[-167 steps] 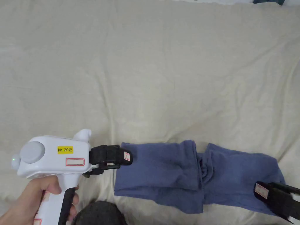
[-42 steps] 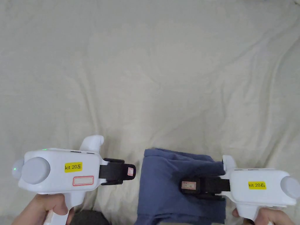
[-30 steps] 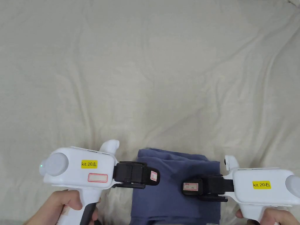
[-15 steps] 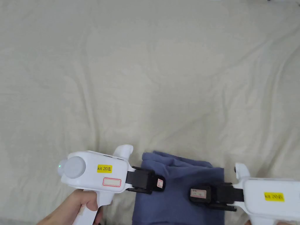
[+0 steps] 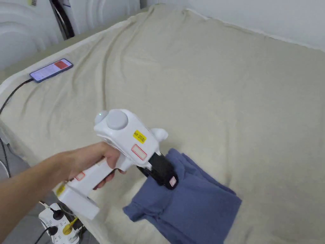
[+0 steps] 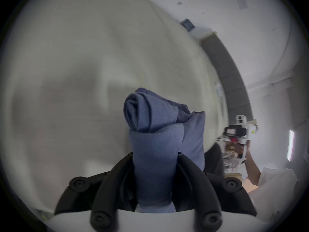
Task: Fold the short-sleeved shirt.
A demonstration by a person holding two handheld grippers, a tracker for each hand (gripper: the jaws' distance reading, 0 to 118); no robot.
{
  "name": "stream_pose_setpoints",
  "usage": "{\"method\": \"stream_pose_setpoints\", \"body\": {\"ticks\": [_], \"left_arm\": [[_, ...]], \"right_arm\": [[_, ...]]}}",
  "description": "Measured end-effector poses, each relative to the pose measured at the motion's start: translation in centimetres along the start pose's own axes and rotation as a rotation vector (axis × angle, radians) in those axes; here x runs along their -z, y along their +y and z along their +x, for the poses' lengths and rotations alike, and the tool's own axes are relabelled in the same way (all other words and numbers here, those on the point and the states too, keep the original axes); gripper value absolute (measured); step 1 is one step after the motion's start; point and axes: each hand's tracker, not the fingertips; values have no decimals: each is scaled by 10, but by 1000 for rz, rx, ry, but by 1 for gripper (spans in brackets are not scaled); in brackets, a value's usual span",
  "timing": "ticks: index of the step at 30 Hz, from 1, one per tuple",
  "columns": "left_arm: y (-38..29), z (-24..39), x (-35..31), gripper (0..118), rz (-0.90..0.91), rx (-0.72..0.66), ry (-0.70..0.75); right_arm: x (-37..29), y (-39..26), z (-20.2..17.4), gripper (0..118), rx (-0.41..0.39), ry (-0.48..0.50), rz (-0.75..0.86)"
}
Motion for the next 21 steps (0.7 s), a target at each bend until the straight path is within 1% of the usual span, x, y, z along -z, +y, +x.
{"method": "stream_pose_setpoints", "body": {"ticks": [1, 4, 5, 6, 7, 8, 9, 12, 13, 15, 16, 17, 19, 20, 21], "left_arm": [[7, -28, -23, 25, 18, -20, 84], [21, -106, -83, 25, 59, -144, 196], [24, -122, -95, 25, 54, -138, 198], [26, -131, -107, 25, 56, -155, 257], [28, -148, -117, 25, 63, -191, 292], [28, -161, -124, 25, 59, -262, 342], [33, -171, -128, 25, 54, -287, 347], [39, -165, -125, 25, 50, -221, 405], [43, -165, -125, 25, 50, -192, 398], [48, -155, -120, 25, 25, -133, 454], [49, -152, -117, 30, 13, -143, 459], [51, -152, -118, 51, 6, -131, 520], [47, -141, -118, 118, 23, -44, 661], [45, -135, -121, 116, -4, -46, 674], [43, -123, -134, 112, 21, -23, 666]], "right_arm": [[2, 3, -4, 0, -10, -4, 8], [15, 14, -19, 0, -5, -38, 11], [19, 17, -22, 0, -10, -48, 10], [25, 21, -27, 0, -12, -68, 12], [29, 24, -31, 0, -14, -78, 12], [33, 26, -31, 0, -15, -72, 12], [36, 26, -32, 0, -17, -64, 13], [43, 29, -33, 0, 17, -43, 9], [45, 28, -35, 0, 19, -58, 11], [46, 25, -38, 0, 18, -76, 9], [46, 23, -39, 0, 21, -74, 5], [45, 21, -41, 0, 23, -73, 4], [38, 19, -42, 0, 6, -61, -1], [35, 18, -46, 0, -12, -67, 0], [31, 18, -49, 0, -33, -68, 9]]}}
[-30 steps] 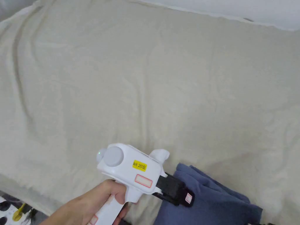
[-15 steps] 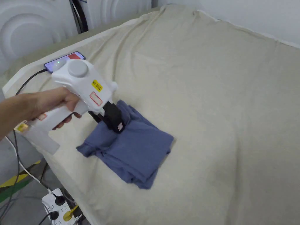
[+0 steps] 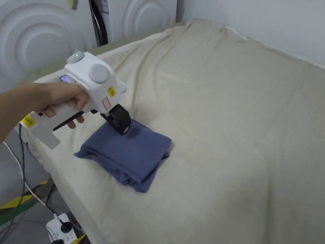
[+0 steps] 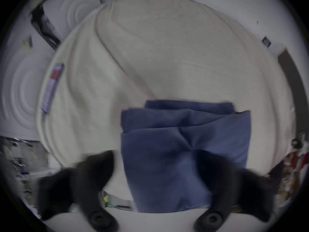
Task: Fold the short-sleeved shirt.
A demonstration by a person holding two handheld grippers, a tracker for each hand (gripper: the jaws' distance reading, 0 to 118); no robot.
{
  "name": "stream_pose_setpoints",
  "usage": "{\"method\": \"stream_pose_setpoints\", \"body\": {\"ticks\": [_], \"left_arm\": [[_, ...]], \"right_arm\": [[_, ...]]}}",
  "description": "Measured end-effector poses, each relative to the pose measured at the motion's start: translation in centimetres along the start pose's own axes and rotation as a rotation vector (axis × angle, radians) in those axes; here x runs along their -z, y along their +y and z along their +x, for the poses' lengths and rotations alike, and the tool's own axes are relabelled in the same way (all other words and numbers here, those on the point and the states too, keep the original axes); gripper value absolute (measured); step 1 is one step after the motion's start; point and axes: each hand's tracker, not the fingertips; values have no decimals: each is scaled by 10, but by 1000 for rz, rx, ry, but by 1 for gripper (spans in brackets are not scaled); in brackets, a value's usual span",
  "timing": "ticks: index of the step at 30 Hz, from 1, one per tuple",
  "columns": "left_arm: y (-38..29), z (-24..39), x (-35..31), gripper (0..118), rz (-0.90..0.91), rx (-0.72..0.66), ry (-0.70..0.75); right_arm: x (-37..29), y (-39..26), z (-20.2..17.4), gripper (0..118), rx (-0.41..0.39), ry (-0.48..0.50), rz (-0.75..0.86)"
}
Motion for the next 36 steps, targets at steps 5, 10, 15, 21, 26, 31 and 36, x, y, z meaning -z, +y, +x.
{"method": "stream_pose_setpoints", "body": {"ticks": [5, 10, 15, 21, 26, 31, 36], "left_arm": [[-8, 66, -53, 52, -23, -89, -42], [-18, 255, -107, 0, 311, 91, -290], [-30, 420, -169, 0, 640, 42, -432], [-24, 551, -237, 0, 871, 114, -361], [-20, 569, -296, 0, 1051, 37, -268], [-41, 561, -336, 0, 1195, 95, -207], [-36, 560, -354, 0, 1178, 86, -225]], "right_arm": [[-32, 12, -4, 0, -95, -33, 98], [-69, 39, -44, 3, -306, -383, 283], [-114, 73, -94, 2, -506, -637, 605], [-168, 106, -135, 0, -463, -743, 862], [-196, 113, -152, 0, -487, -740, 924], [-212, 107, -160, 0, -499, -685, 972], [-222, 108, -171, 0, -494, -662, 996]]}}
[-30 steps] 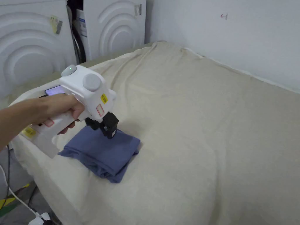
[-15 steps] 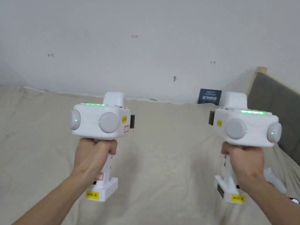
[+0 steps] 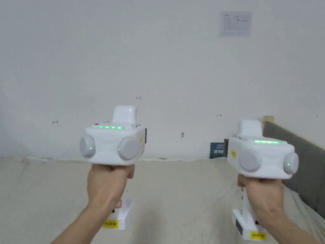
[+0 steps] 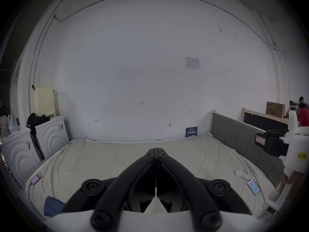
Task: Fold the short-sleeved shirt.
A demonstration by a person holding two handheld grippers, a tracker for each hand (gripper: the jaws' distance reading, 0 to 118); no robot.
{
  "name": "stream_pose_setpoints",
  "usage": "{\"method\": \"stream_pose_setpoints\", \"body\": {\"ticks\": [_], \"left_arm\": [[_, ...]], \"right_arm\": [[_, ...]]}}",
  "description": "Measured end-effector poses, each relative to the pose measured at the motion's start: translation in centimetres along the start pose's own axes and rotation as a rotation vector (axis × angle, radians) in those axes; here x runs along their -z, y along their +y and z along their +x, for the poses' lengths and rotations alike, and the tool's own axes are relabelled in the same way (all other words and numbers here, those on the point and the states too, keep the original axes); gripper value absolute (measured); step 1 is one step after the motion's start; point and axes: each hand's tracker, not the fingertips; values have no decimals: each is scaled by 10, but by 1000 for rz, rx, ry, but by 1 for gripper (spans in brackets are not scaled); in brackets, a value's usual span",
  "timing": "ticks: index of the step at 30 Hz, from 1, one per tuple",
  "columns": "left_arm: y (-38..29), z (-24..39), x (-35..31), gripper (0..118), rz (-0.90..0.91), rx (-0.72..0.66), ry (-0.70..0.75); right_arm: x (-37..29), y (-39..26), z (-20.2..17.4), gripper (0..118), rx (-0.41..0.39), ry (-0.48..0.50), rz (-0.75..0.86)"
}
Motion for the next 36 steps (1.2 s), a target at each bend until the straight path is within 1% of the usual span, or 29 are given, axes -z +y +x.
{"method": "stream_pose_setpoints", "body": {"ticks": [3, 5, 6, 7, 8, 9, 10, 11, 12, 13, 14, 16, 18, 20, 21, 23, 25, 26, 27, 29, 30, 32, 34, 36], "left_arm": [[4, -3, 1, 0, 20, -21, 9], [6, -5, 2, 1, -8, -26, -5], [6, -5, 1, 11, -17, -33, -11], [6, -7, -2, 48, -9, -45, -17], [7, -11, -5, 89, 38, -78, -33], [8, -11, -6, 118, 57, -87, -21], [12, -10, -3, 118, 49, -79, -11], [13, -10, -2, 118, 40, -80, -1], [13, -12, -7, 116, 54, -68, 33], [15, -12, -8, 118, 25, -61, 24], [18, -10, -8, 118, -4, -30, 48], [26, -6, -3, 118, -58, -36, 107], [25, -15, -6, 118, -36, -66, 46], [24, -21, -9, 118, -45, -110, 54], [26, -23, -8, 118, -92, -138, 87], [34, -30, -4, 118, -188, -200, 85], [35, -33, -7, 118, -190, -237, 71], [36, -35, -6, 118, -170, -221, 79], [38, -35, -5, 118, -105, -192, 94], [38, -31, -5, 118, -132, -139, 165], [39, -28, -3, 118, -151, -99, 176], [38, -21, -6, 118, -204, -68, 187], [41, -22, -11, 118, -191, -88, 155], [47, -31, -10, 118, -201, -149, 74]], "right_arm": [[-5, 5, -2, 0, -20, -2, 11], [-6, 11, -2, 0, -16, -1, 17], [-6, 14, -1, 5, 16, 14, 19], [-6, 17, -1, 38, 14, 24, 21], [-6, 20, -3, 79, 2, 31, 23], [-6, 23, -4, 114, -11, 30, 23], [-4, 26, -7, 114, -33, 16, 2], [-4, 29, -9, 118, -45, 20, -16], [-5, 30, -14, 118, -48, 66, 22], [-7, 34, -17, 118, -67, 36, 33], [-8, 36, -21, 118, -79, 17, 51], [-10, 41, -28, 118, -103, 13, 73], [-17, 43, -30, 118, -114, 5, 83], [-17, 46, -32, 118, -124, 12, 77], [-20, 46, -30, 118, -125, 17, 74], [-20, 47, -31, 118, -121, 29, 69], [-21, 47, -31, 118, -126, 32, 62], [-21, 47, -32, 118, -129, 34, 59], [-21, 47, -32, 118, -133, 38, 57], [-22, 46, -32, 118, -140, 40, 55], [-22, 45, -32, 118, -143, 42, 54], [-22, 45, -30, 118, -138, 43, 48], [-22, 45, -30, 118, -110, 42, 41], [-24, 44, -26, 118, -77, 55, 27]]}}
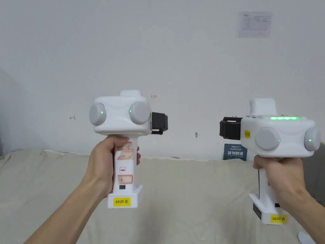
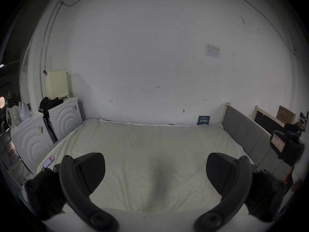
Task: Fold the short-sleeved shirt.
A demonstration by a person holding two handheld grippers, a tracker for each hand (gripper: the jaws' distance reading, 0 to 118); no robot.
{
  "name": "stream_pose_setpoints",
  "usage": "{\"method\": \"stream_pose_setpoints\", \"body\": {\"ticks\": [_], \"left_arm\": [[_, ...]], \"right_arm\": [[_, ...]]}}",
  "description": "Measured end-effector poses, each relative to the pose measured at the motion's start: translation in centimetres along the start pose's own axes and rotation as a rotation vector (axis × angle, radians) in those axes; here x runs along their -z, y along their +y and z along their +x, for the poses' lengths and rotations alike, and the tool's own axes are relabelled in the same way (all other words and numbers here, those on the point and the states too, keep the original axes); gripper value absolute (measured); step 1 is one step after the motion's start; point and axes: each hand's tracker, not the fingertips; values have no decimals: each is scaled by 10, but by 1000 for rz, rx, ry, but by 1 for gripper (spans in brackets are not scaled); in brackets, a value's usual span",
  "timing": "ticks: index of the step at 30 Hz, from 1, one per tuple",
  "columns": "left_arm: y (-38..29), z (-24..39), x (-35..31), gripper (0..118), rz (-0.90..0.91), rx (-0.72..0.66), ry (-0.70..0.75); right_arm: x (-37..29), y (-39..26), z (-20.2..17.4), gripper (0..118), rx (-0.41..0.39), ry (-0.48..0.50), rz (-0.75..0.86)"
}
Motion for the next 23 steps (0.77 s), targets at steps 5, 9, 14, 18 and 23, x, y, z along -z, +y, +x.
{"method": "stream_pose_setpoints", "body": {"ticks": [5, 9, 14, 18, 23], "left_arm": [[8, -9, -1, 118, 28, -53, -1], [1, 1, -7, 118, 21, -12, 106], [-7, -7, -13, 118, 82, -1, 59], [-12, 2, -15, 118, 121, 92, 106], [-13, 6, -7, 118, 140, 122, 131]], "right_arm": [[-5, 0, 2, 118, 16, 13, -13], [-11, 3, 1, 118, 13, 6, -1], [-18, 4, 1, 118, 7, 3, 13], [-17, 4, -1, 118, -9, -15, 9], [-13, 4, -3, 118, 0, -27, 10]]}}
